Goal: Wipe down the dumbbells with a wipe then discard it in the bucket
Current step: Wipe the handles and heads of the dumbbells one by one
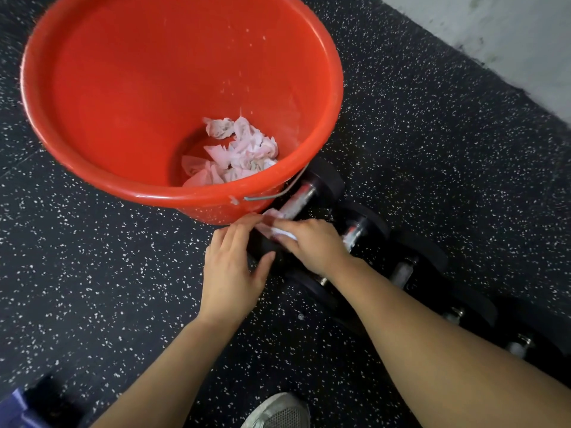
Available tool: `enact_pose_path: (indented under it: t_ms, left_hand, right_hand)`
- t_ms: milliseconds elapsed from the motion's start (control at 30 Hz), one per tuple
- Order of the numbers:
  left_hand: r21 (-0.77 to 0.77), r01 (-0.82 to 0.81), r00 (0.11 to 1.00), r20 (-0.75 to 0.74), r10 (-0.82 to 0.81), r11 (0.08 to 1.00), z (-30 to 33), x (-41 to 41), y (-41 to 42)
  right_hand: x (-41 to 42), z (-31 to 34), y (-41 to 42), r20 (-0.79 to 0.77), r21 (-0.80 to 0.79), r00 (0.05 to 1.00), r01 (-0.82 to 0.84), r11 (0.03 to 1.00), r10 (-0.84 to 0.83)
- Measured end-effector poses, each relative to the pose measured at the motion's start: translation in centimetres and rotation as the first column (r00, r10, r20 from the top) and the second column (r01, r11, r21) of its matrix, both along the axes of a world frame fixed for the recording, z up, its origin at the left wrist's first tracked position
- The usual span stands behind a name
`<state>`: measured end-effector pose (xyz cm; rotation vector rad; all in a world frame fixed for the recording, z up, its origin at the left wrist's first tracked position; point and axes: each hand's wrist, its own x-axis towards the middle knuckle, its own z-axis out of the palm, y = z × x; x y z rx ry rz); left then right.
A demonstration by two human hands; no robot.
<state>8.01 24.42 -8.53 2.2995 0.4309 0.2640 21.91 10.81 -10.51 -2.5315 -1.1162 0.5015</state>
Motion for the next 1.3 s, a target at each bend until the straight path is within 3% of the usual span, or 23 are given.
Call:
enact_pose_path:
  t_ms: [100,200,267,400,467,533,667,733,933,1000,1167,1300]
  left_hand:
    - [0.007,0.001,1.000,-0.015,-0.001,1.000,-0.1,0.0,0.1]
    - [0.009,0.004,1.000,-0.014,-0.004,1.000,-0.2,-0.1,0.2]
    - [0.008,0.005,1.000,-0.011,-0.005,1.000,-0.2,-0.1,0.2]
    - [0.010,0.014,1.000,0.000,-0.014,1.000,-0.2,-0.1,0.2]
    - [0.007,0.011,1.000,-0.003,-0.011,1.000,-0.1,-0.1,0.1]
    - [0.007,0.013,1.000,-0.007,-0.013,1.000,-0.1,-0.1,0.1]
    - [0.002,0.017,1.000,-0.020,-0.017,1.000,-0.1,-0.1,0.3]
    - [0.010,0.014,1.000,-0.011,-0.014,1.000,-0.2,-0.1,0.3]
    - [0.010,0.017,1.000,0.012,-0.017,1.000,-0.1,0.0,0.2]
    - [0.011,0.019,1.000,0.003,-0.019,1.000,-0.1,0.0,0.3]
    - [0.009,0.020,1.000,-0.006,-0.020,1.000,-0.1,-0.1,0.3]
    - [0.009,0.018,1.000,0.004,-0.018,1.000,-0.2,-0.1,0.3]
  right_hand:
    - [1.7,-0.2,-0.3,0.098,-0.072,0.975,0.205,0.976,-0.198]
    - [2.0,0.0,-0.3,0.125,-0.011,0.932,0.343,0.939,-0.340]
    - [1.3,-0.3,-0.3,0.120,0.031,0.949,0.289,0.957,-0.291]
    - [-0.9,-0.6,-0.3,0.049,0.060,0.999,-0.008,0.998,0.005]
    - [-0.9,-0.5,-0.2,0.107,0.069,0.992,-0.071,0.995,0.064]
    - [0.1,-0.2,-0.2,0.181,0.026,0.983,-0.003,1.000,-0.002]
    - [2.1,0.2,-0.8,0.287,-0.017,0.910,0.318,0.948,-0.300]
    - [1.6,0.1,-0.6,0.285,-0.037,0.922,0.285,0.958,-0.263]
    - [-0.7,-1.0,0.1,0.163,-0.002,0.979,-0.121,0.993,0.120]
    - [-0.2,-1.0,0.1,0.183,0.032,0.979,-0.096,0.995,0.089]
    - [1.9,-0.8,-0.6,0.205,0.059,0.937,0.279,0.959,-0.285]
    - [0.6,-1.0,-0.3,0.063,0.114,0.980,0.180,0.977,-0.188]
